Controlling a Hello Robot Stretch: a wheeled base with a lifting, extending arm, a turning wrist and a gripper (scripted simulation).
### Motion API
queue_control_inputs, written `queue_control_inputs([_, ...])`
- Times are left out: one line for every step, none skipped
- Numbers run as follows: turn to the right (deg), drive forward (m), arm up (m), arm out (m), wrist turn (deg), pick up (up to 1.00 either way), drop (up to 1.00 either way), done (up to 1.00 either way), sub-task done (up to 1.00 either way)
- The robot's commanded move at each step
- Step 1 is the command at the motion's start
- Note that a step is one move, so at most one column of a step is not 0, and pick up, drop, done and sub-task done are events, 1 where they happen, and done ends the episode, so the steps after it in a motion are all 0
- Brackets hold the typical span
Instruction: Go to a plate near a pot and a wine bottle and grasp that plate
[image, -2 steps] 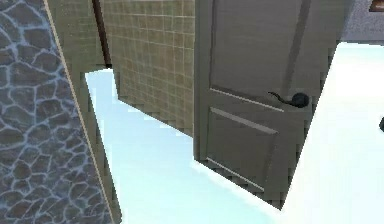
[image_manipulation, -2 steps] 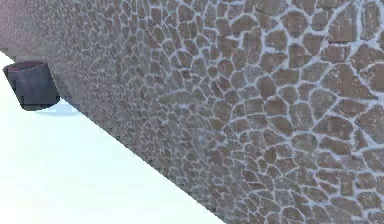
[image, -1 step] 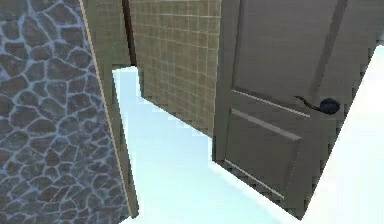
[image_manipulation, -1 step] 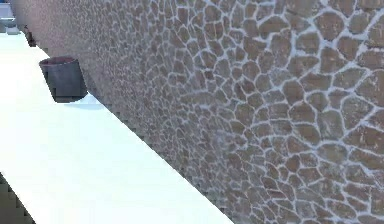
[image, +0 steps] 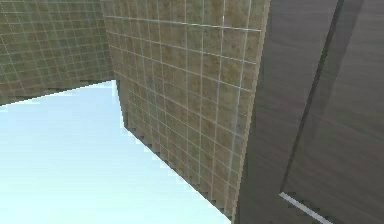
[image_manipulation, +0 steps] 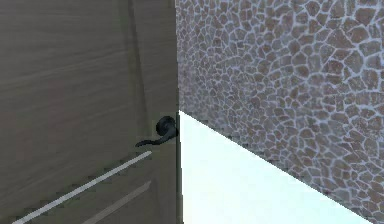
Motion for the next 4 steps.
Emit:
queue_control_inputs([-6.0, 0.0, 0.0, 0.0, 0.0, 0.0, 0.0, 0.0, 0.0])
queue_control_inputs([0.0, 0.15, 0.0, 0.0, 0.0, 0.0, 0.0, 0.0, 0.0])
queue_control_inputs([-24.0, 0.0, 0.0, 0.0, 0.0, 0.0, 0.0, 0.0, 0.0])
queue_control_inputs([0.0, 1.0, 0.0, 0.0, 0.0, 0.0, 0.0, 0.0, 0.0])
